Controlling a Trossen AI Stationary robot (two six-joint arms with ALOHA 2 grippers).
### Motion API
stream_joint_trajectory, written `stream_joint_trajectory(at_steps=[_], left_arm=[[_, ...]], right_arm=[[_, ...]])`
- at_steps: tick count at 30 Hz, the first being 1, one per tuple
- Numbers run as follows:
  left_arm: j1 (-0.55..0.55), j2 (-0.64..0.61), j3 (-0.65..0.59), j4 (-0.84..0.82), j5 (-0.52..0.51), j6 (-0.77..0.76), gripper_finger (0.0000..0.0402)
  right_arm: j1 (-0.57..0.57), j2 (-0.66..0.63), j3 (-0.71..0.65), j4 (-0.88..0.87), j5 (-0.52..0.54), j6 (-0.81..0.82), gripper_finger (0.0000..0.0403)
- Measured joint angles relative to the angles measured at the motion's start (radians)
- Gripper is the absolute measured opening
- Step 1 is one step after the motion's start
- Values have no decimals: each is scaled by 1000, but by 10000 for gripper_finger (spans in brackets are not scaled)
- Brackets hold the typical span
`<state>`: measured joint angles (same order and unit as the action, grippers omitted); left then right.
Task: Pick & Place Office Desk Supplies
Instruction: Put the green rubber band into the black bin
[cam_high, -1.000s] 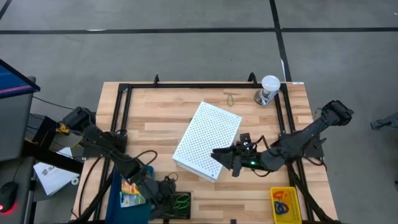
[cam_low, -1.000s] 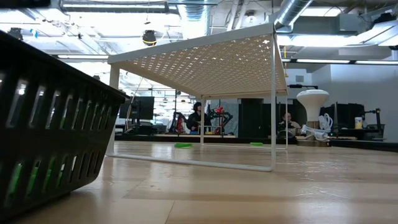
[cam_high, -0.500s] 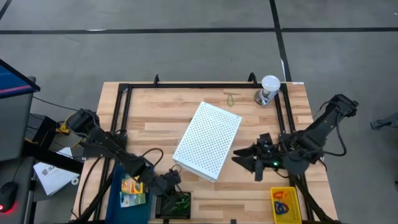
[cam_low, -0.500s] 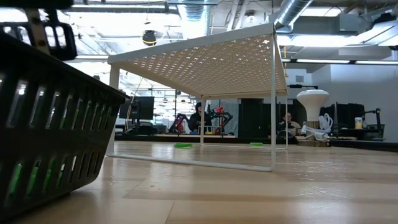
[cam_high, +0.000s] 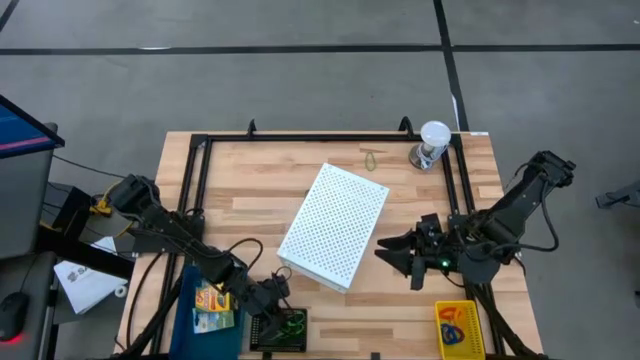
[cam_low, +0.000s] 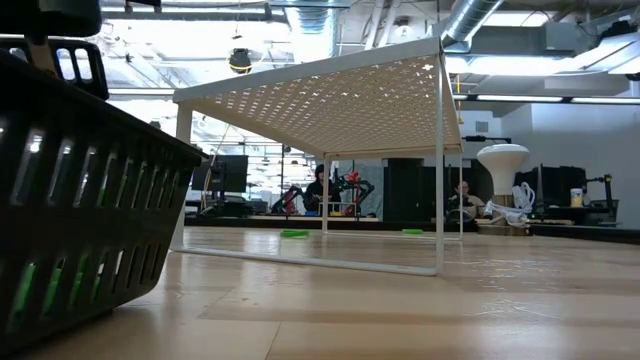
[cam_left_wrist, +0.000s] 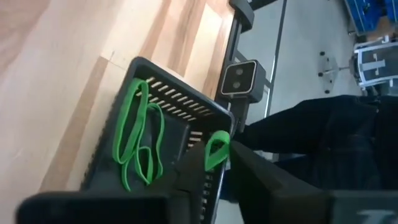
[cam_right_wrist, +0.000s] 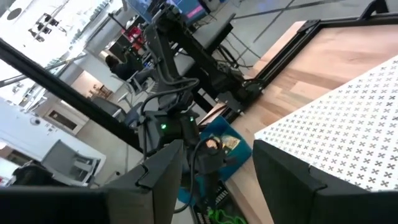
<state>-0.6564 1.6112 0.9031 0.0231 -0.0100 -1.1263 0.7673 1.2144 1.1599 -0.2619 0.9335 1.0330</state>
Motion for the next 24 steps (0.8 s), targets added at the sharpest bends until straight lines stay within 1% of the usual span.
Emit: stream_joint_trajectory(at_steps=[3, 8, 12, 16, 20, 22, 24], left_arm=[[-12, 0, 0, -8, 17, -1, 99], [-28, 0, 0, -8, 19, -7, 142], [-27, 0, 0, -8, 18, -8, 168], [-27, -7, 0, 2, 33, -8, 188], [-14, -67, 0, 18, 30, -8, 197], [1, -118, 0, 23, -1, -8, 198], [24, -183, 0, 15, -70, 0, 197]], right_arm=[[0, 0, 0, 1, 11, 0, 191], [-4, 0, 0, 4, 12, 12, 191], [-4, 0, 0, 8, 39, 15, 191], [-17, -16, 0, -8, 36, 15, 191], [-28, -54, 0, -74, 28, 15, 191], [-38, -85, 0, -114, 14, 15, 191], [-43, -114, 0, -168, 8, 15, 191]])
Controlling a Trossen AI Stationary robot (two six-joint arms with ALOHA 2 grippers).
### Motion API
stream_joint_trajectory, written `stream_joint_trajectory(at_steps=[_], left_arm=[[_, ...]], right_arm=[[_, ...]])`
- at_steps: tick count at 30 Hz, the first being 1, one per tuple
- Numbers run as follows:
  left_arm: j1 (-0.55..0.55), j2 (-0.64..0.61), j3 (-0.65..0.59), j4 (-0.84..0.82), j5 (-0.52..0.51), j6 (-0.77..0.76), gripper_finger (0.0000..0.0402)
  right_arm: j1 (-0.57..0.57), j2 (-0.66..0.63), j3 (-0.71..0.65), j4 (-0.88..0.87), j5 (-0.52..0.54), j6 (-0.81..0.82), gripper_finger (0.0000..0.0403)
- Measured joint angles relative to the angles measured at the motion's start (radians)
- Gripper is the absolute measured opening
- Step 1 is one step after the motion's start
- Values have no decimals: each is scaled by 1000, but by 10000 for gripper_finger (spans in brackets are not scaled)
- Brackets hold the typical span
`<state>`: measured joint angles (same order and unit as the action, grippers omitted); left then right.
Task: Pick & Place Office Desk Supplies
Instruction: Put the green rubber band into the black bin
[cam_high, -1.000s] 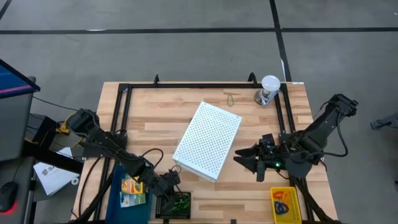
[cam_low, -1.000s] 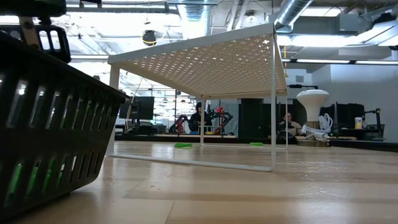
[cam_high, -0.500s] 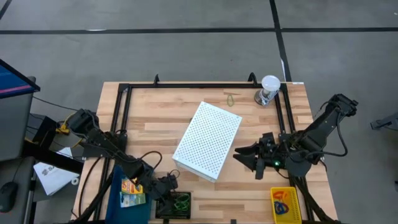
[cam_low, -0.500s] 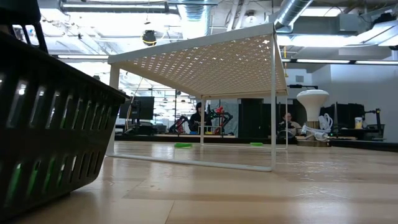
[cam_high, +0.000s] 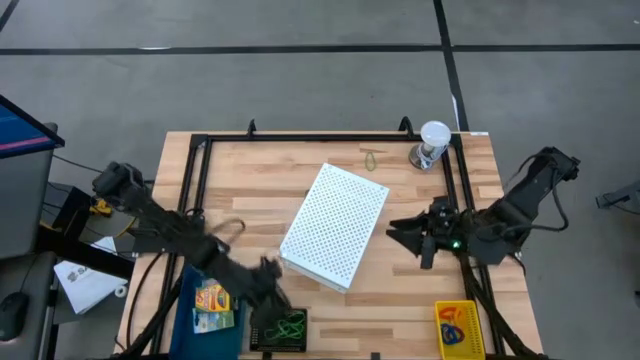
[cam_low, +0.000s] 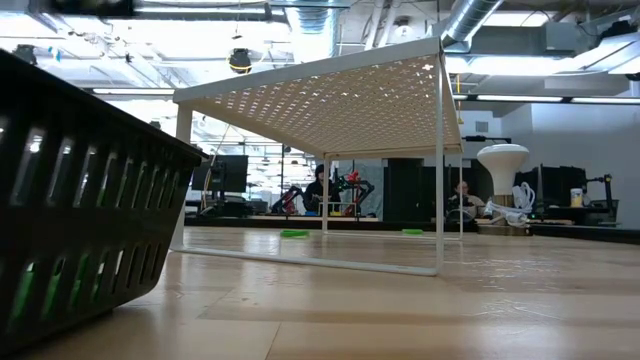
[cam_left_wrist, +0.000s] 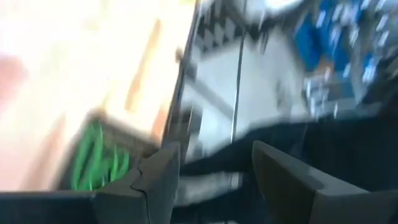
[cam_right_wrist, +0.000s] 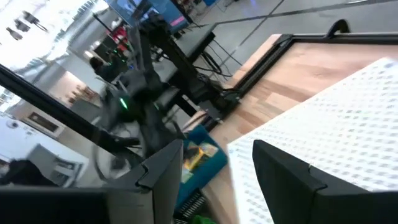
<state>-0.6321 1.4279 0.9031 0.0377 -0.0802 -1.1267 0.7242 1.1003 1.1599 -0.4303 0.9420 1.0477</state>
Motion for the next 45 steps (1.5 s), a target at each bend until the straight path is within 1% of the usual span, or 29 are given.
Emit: stream_joint_trajectory(at_steps=[5, 8, 9, 11, 12, 13, 15, 18, 20, 22, 24, 26, 29, 31, 33, 34, 38, 41, 45], left_arm=[[98, -165, 1, -37, -219, 72, 197], [188, -259, 1, -116, -341, 75, 201], [225, -288, 1, -153, -363, 75, 202], [331, -344, 1, -228, -358, 75, 202], [392, -366, 1, -261, -337, 75, 201], [463, -387, 1, -288, -288, 79, 200], [615, -416, 1, -333, -142, 127, 196], [842, -427, 1, -340, 92, 264, 192], [988, -420, 1, -327, 218, 357, 191], [1134, -397, 2, -334, 322, 426, 192], [1268, -360, 2, -350, 403, 475, 193], [1387, -314, 2, -341, 462, 518, 192], [1531, -217, 2, -296, 558, 541, 187], [1586, -143, 2, -254, 629, 539, 181], [1606, -73, 1, -200, 686, 532, 174], [1609, -39, 1, -168, 698, 506, 171], [1590, 85, 0, 17, 710, 282, 157], [1564, 132, 0, 138, 745, 128, 152], [1525, 142, 0, 164, 750, -66, 155]], right_arm=[[-7, -79, 0, -152, -1, 5, 191], [-21, -114, 0, -221, -4, 8, 191], [-24, -126, 0, -240, -5, 10, 191], [-40, -147, 0, -268, -5, 11, 191], [-51, -154, 0, -285, -6, 11, 191], [-64, -160, 0, -305, -9, 11, 191], [-98, -175, 0, -339, -34, 21, 191], [-161, -193, 0, -393, -58, 55, 191], [-207, -201, 0, -432, -71, 87, 191], [-258, -207, 0, -460, -80, 145, 191], [-301, -206, 0, -471, -81, 197, 191], [-335, -204, 0, -475, -81, 225, 191], [-391, -197, 0, -474, -81, 255, 191], [-425, -193, 0, -474, -82, 284, 191], [-459, -191, 0, -474, -81, 317, 191], [-479, -190, 0, -474, -80, 334, 191], [-555, -187, 0, -464, -107, 358, 191], [-598, -184, 0, -440, -131, 365, 191], [-618, -177, 0, -427, -140, 393, 191]])
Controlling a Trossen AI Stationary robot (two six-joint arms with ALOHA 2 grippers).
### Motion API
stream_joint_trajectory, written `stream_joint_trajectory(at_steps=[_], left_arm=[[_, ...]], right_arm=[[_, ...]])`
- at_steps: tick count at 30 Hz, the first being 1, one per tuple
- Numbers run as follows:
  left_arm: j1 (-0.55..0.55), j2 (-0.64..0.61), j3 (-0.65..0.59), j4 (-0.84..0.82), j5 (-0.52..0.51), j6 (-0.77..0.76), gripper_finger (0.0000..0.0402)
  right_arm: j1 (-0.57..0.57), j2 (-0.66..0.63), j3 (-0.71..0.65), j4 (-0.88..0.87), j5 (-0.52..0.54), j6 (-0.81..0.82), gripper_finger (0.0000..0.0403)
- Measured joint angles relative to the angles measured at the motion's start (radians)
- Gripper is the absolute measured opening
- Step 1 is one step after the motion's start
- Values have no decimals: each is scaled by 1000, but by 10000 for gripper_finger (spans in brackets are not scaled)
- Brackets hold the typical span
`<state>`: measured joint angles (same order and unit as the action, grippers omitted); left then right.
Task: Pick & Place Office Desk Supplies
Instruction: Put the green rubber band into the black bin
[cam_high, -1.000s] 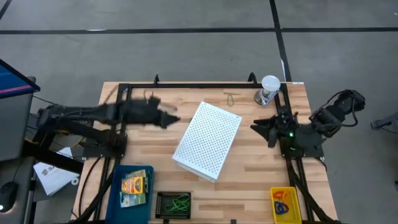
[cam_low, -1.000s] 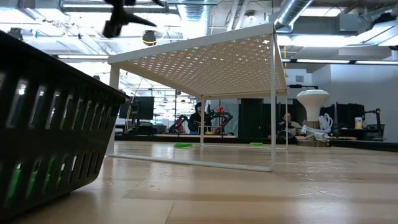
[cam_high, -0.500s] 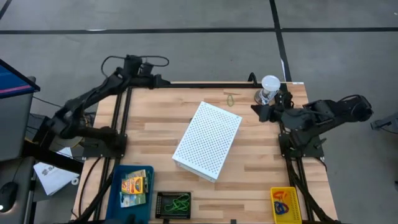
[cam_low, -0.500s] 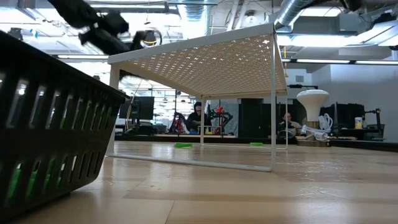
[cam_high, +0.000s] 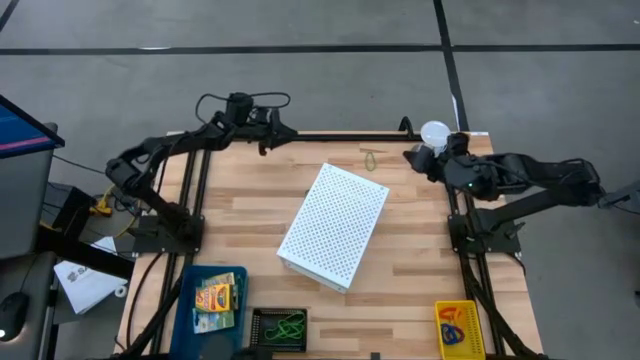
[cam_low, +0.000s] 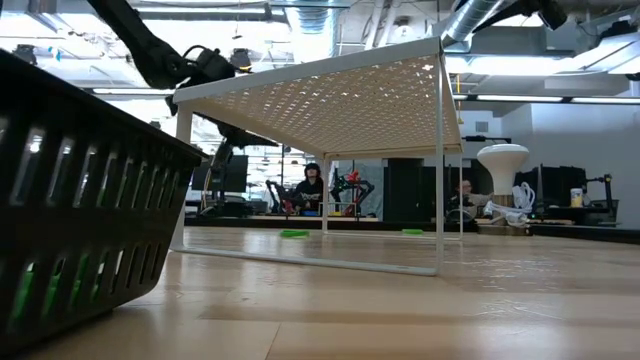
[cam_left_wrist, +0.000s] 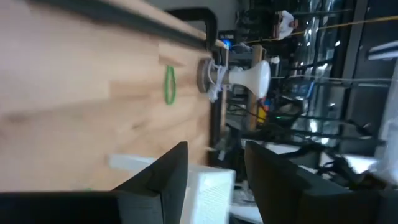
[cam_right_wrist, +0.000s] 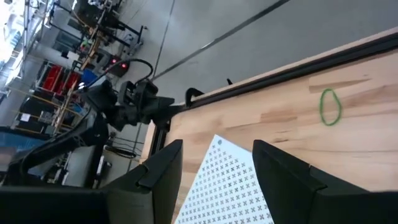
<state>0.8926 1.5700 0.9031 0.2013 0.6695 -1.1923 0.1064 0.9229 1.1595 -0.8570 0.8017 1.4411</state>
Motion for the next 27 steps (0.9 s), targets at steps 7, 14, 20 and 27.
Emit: stream_joint_trajectory(at_steps=[7, 14, 20, 27], left_arm=[[-56, 0, 0, -42, -65, -108, 182], [-119, 0, 0, -259, -186, -252, 198], [-179, 0, 0, -342, -222, -306, 199], [-247, 83, 1, -342, -245, -446, 197]], right_arm=[[-28, 26, 0, -3, -15, 52, 191], [-60, 63, 0, -7, -71, 139, 191], [-98, 107, 0, -11, -131, 188, 191], [-117, 126, 0, -13, -151, 209, 191]])
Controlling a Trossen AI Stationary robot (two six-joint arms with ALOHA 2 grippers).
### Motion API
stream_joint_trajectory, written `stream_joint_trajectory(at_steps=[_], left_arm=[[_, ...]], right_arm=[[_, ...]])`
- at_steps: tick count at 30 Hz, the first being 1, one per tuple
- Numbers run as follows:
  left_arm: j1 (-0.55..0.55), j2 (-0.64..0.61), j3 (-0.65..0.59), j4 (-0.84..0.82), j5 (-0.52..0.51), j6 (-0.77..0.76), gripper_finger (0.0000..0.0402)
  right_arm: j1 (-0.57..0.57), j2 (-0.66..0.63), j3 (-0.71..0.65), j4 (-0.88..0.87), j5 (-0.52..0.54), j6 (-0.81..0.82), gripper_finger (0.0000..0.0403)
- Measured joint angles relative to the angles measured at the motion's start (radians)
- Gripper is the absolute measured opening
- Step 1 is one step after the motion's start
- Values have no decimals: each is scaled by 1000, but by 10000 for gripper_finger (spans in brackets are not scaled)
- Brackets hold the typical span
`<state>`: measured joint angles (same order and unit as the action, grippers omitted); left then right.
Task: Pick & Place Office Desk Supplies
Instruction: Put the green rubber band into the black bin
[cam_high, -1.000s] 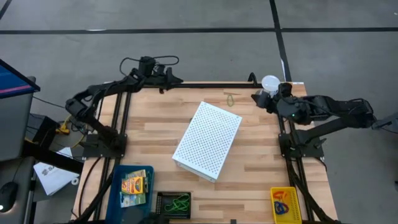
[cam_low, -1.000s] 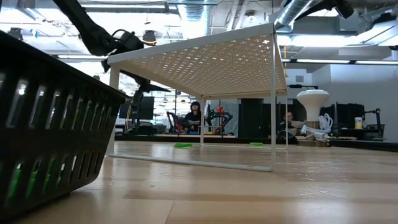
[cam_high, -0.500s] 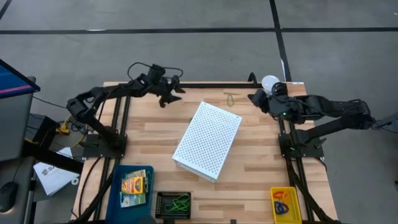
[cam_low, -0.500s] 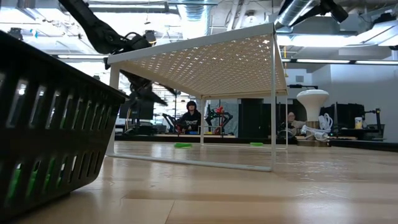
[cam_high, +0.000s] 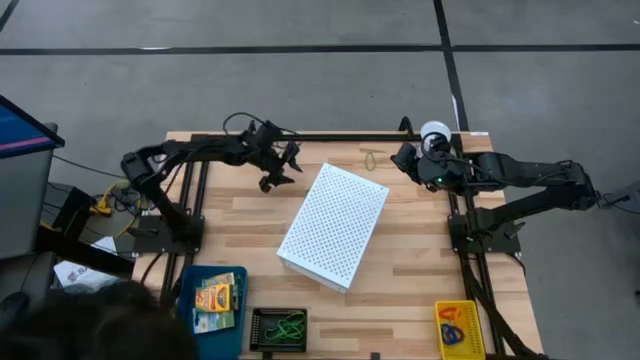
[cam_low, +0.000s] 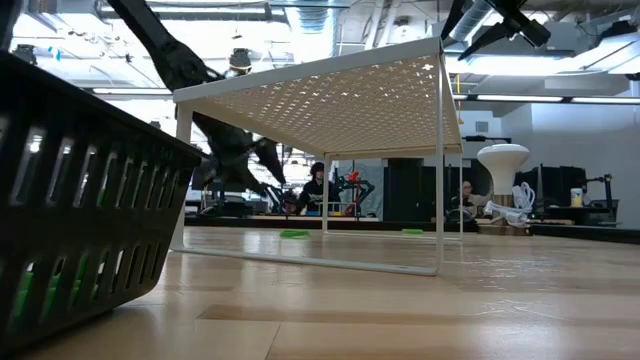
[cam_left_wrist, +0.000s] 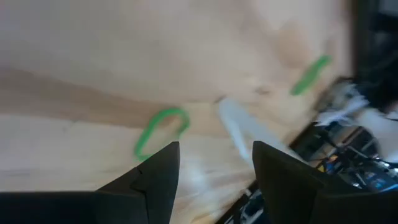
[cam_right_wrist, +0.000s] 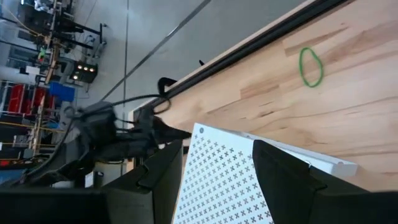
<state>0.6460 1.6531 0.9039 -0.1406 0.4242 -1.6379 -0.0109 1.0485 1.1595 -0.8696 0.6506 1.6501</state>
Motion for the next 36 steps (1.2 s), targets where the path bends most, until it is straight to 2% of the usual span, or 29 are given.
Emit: stream_joint_trajectory(at_steps=[4, 9, 21, 36], left_arm=[[-42, 96, 0, 50, 78, -65, 192], [-92, 164, -1, 142, 125, -179, 184], [-100, 179, -1, 157, -1, -259, 166], [-104, 207, 0, 109, -20, -277, 163]], right_arm=[[-15, -14, 0, -15, -19, 0, 191], [-21, -32, 0, -23, -27, 0, 191], [-20, -63, 0, -72, -34, 0, 191], [-20, -68, 0, -84, -34, 0, 191]])
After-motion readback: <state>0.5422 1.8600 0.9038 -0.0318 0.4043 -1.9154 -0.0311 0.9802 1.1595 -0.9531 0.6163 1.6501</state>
